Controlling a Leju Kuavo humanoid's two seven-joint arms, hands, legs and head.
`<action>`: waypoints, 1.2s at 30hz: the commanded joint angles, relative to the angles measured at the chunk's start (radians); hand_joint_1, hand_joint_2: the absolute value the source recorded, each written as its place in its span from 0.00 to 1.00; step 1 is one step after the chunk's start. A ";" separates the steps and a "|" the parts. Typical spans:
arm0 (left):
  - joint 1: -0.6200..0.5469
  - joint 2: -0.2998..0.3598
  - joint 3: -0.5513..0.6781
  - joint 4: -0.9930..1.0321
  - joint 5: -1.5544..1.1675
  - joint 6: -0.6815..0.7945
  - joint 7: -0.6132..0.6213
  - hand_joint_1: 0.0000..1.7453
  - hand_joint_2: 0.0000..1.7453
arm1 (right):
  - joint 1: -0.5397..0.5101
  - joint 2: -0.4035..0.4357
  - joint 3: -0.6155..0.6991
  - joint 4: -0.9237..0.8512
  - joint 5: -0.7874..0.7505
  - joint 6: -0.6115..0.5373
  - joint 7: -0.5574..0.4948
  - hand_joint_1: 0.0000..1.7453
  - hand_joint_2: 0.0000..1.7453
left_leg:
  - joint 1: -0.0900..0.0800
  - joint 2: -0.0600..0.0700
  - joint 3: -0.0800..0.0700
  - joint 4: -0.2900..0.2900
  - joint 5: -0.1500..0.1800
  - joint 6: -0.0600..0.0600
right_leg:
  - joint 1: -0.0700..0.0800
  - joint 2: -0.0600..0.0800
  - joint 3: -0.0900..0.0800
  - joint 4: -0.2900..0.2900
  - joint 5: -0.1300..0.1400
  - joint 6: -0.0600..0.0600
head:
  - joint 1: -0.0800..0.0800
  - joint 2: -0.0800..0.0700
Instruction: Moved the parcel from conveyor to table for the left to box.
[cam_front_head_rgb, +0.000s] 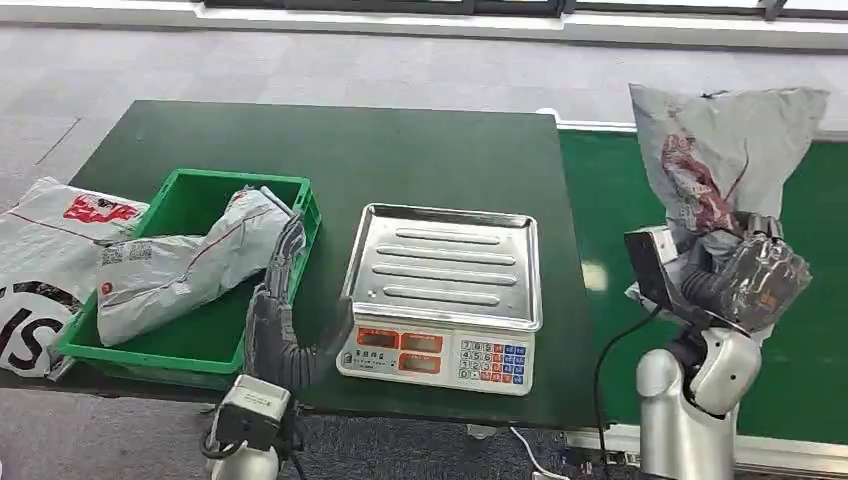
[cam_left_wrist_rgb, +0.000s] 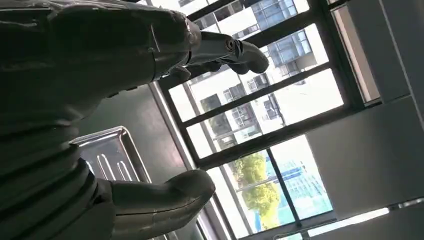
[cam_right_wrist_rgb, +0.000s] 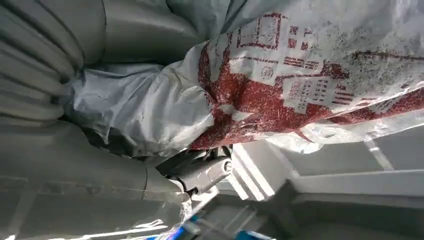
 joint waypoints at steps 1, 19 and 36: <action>-0.063 0.038 -0.034 0.111 0.029 0.022 -0.015 0.00 1.00 | -0.082 0.020 0.317 0.075 -0.013 0.166 -0.041 1.00 1.00 | 0.000 0.005 0.002 -0.001 0.000 -0.001 | 0.000 0.004 0.000 -0.001 0.001 -0.001 | 0.000 0.000; -0.085 0.047 -0.055 0.141 0.048 0.036 -0.027 0.00 1.00 | -0.120 0.008 0.479 0.220 -0.063 0.144 -0.006 1.00 1.00 | 0.001 0.002 0.003 -0.002 0.001 -0.001 | 0.001 0.002 0.002 -0.003 0.001 -0.001 | 0.000 0.000; -0.151 0.055 -0.100 0.227 0.096 0.079 -0.049 0.00 1.00 | -0.230 0.043 0.617 0.532 -0.401 0.361 -0.251 1.00 1.00 | 0.000 0.002 0.001 -0.001 0.001 -0.001 | 0.000 0.003 0.000 -0.001 0.001 -0.001 | 0.000 0.000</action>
